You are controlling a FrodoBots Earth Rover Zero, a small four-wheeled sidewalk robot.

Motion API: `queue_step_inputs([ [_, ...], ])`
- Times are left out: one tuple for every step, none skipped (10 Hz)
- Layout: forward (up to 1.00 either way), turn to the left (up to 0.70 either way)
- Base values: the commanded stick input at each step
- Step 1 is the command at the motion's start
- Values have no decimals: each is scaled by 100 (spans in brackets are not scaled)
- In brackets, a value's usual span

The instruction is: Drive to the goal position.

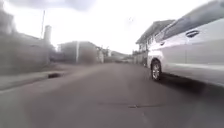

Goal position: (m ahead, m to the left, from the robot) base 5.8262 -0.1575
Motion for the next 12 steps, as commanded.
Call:
queue_step_inputs([
  [100,-29],
  [100,-4],
  [100,0],
  [100,0],
  [100,0],
  [100,0],
  [100,0],
  [100,0],
  [100,0],
  [100,0],
  [100,-7],
  [100,-40],
])
